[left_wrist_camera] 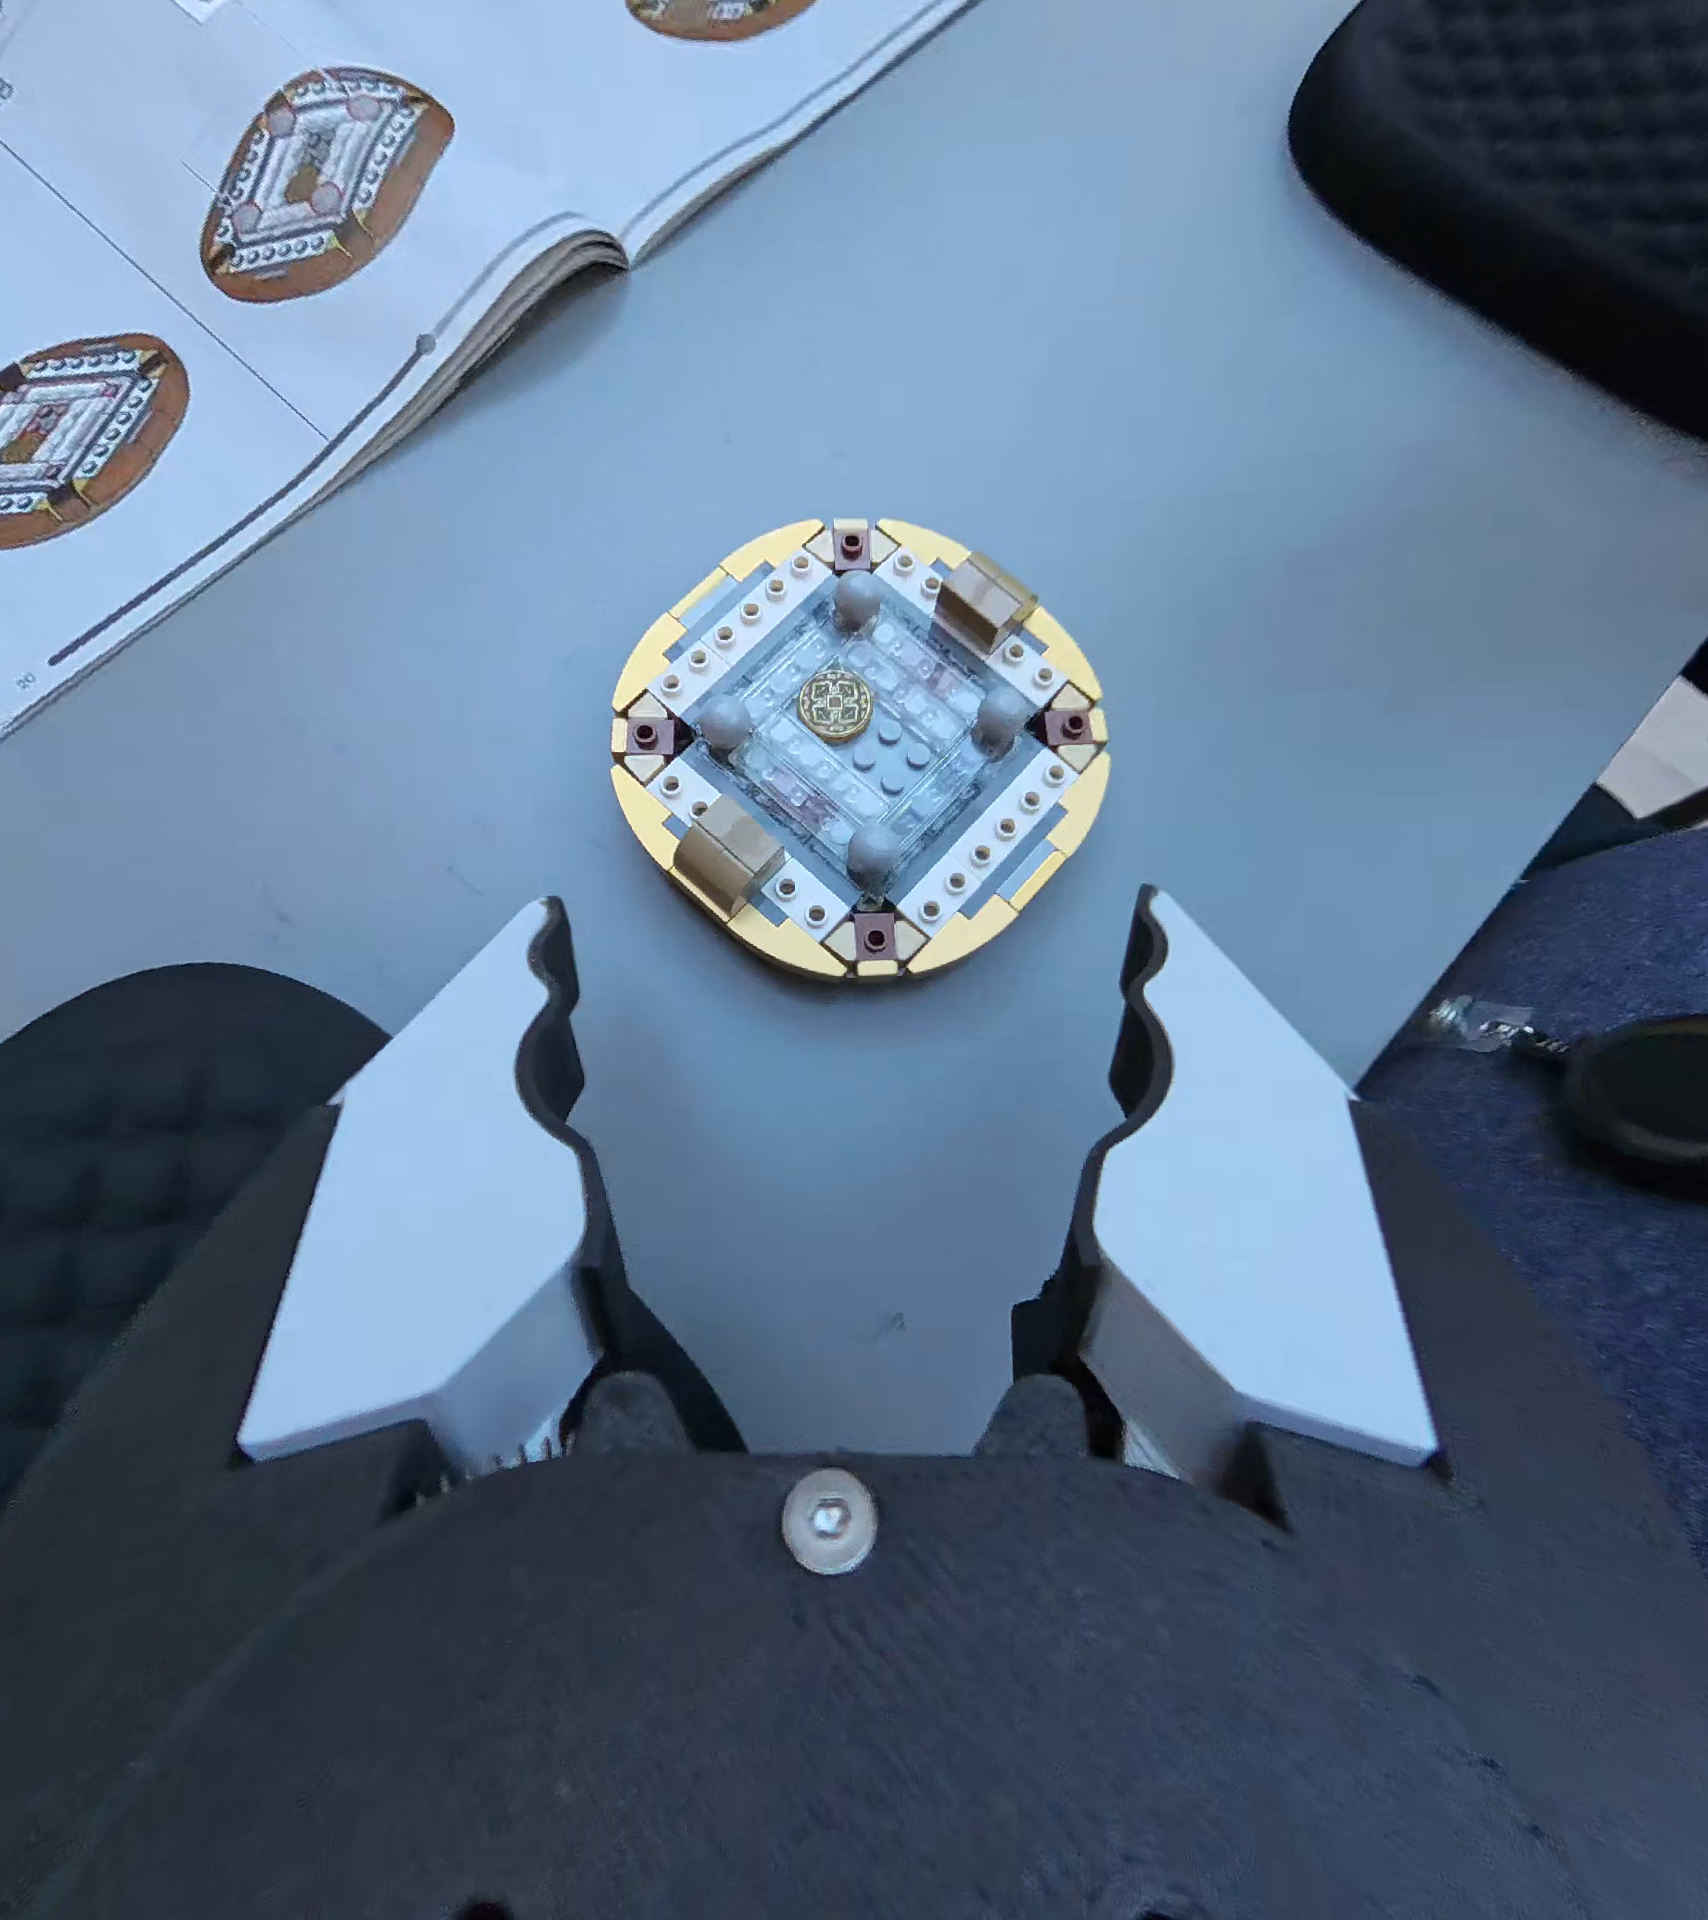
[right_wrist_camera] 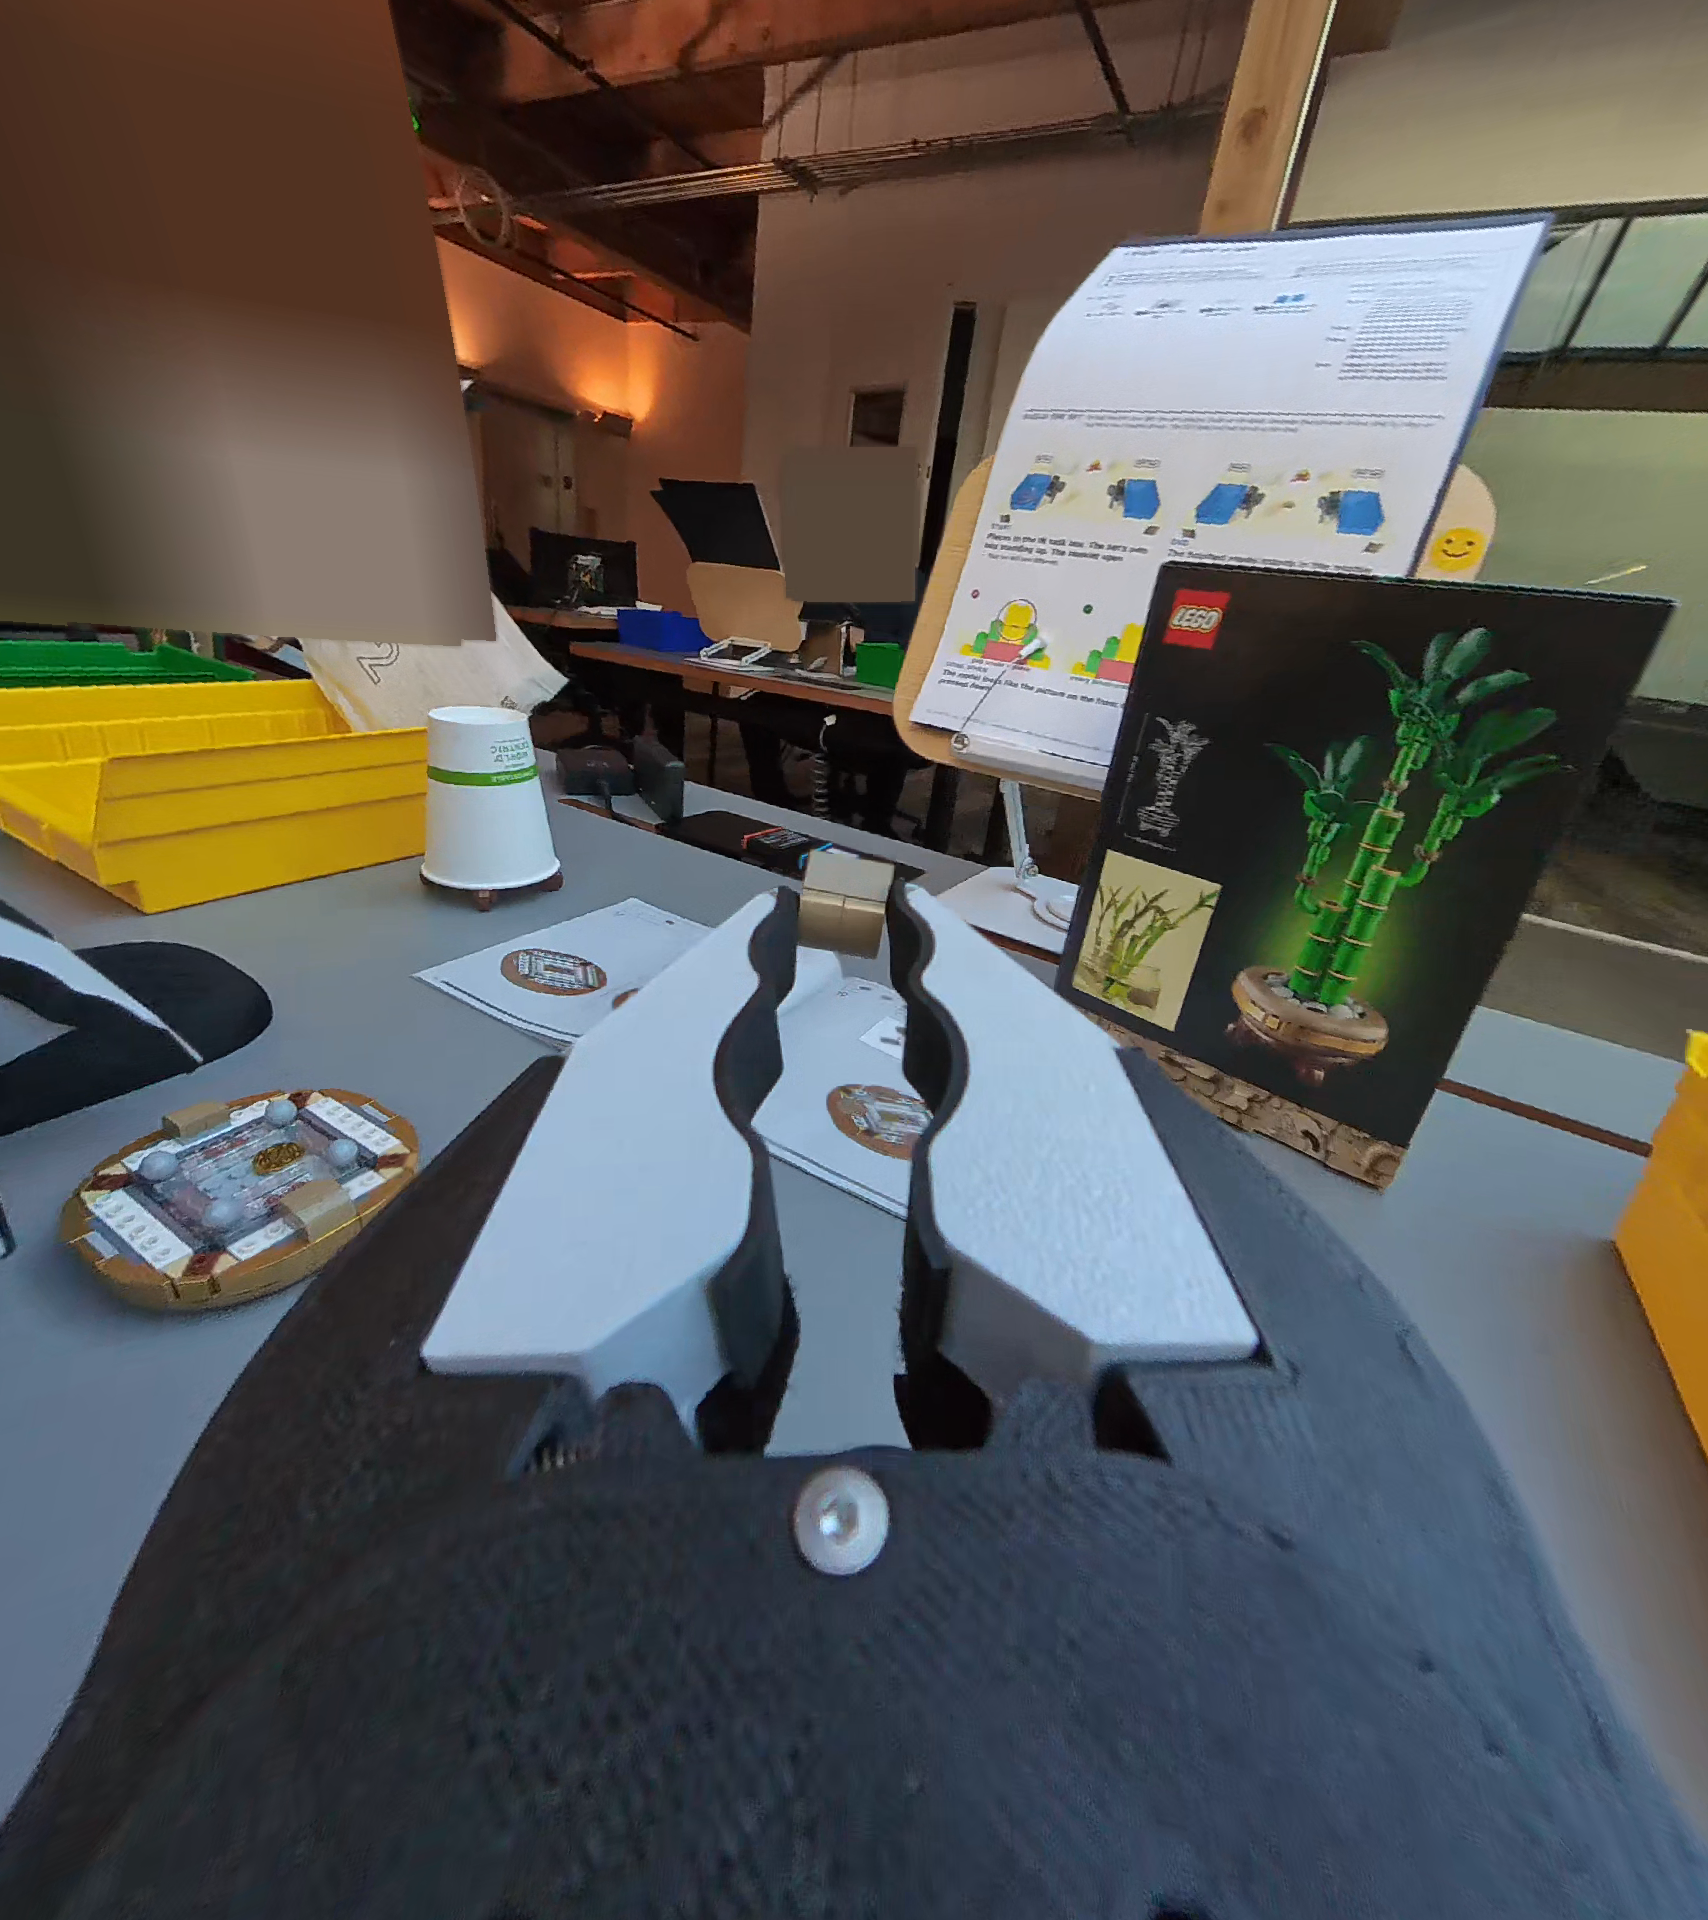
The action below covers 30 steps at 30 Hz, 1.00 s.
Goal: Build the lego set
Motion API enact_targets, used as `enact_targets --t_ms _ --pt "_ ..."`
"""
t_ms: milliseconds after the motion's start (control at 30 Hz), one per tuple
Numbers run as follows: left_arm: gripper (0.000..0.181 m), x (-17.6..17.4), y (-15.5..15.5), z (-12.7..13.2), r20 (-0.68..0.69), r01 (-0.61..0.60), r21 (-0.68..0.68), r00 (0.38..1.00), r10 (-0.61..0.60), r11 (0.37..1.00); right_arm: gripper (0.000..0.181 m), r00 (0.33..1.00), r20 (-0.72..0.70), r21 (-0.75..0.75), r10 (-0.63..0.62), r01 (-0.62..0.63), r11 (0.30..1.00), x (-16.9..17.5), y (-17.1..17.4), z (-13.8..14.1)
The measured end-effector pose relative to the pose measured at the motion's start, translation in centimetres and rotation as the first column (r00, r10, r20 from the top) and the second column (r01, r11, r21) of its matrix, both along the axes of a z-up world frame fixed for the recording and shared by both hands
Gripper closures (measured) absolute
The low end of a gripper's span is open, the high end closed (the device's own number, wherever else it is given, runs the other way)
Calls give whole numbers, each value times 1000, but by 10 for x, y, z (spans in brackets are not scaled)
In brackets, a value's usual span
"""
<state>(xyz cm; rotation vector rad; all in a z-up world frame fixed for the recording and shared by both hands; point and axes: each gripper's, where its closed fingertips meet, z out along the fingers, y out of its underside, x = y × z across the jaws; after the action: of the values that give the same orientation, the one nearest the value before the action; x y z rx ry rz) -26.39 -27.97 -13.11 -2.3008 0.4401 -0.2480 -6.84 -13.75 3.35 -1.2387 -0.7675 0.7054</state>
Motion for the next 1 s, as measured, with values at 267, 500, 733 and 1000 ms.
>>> enact_targets --t_ms 267,500,733,1000 --pt "89 -29 10 -9 -85 -21 -45 996 17 999 166 999 -34 -45 -12 10 999 19 5 -11" --pt "112 -66 21 -3 -8 -125 -39 992 125 991 165 1000 -8 -53 1 -2 999 14 4 -18" --pt "78 -9 4 1 153 -4 -68 988 14 998 165 999 38 -50 12 -10 999 9 2 -24" --pt "85 -19 9 -24 -164 0 -59 986 -10 998 165 998 56 -36 22 -20 999 5 -3 -21"
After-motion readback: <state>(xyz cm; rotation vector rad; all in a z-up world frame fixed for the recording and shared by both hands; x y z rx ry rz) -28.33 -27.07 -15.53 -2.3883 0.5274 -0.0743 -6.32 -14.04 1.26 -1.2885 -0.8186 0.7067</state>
